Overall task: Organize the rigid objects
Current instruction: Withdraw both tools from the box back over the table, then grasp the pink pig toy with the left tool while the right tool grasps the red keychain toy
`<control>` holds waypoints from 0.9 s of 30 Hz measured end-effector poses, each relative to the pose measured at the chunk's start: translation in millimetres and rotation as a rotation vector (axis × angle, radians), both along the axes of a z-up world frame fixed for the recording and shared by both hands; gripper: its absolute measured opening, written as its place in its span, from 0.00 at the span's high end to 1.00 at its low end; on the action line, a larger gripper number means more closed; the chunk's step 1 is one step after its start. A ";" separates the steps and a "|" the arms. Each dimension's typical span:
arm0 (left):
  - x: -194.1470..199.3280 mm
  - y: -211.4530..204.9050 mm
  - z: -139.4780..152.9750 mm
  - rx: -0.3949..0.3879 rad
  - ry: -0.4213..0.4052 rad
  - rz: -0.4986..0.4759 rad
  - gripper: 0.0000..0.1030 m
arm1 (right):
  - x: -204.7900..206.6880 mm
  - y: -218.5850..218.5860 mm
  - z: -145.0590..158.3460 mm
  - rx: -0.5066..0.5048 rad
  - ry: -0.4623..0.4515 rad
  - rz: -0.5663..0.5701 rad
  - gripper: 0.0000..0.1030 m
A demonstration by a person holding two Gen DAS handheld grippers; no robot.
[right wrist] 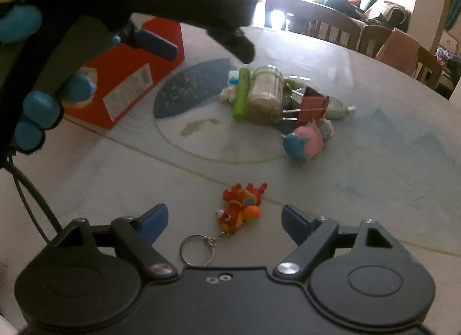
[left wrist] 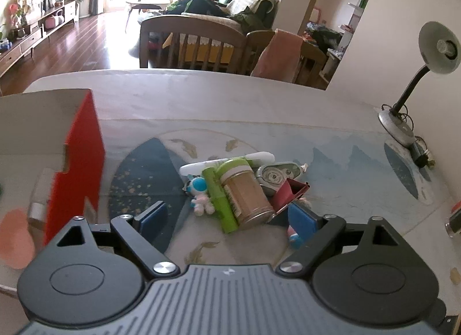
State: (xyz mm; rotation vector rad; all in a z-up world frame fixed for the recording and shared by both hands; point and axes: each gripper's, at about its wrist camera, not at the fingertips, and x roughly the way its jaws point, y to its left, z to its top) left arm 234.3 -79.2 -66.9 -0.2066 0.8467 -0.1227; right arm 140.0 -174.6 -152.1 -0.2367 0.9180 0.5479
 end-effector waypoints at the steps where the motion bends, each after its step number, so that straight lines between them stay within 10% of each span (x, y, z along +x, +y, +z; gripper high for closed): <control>1: 3.0 -2.9 -3.0 -0.001 0.008 -0.001 0.12 | 1.2 -0.1 -2.4 -0.006 -0.001 0.004 0.18; 27: 25.0 -102.4 -53.2 0.020 0.140 -0.265 0.11 | -0.5 -5.7 -23.5 -0.001 -0.063 0.080 0.27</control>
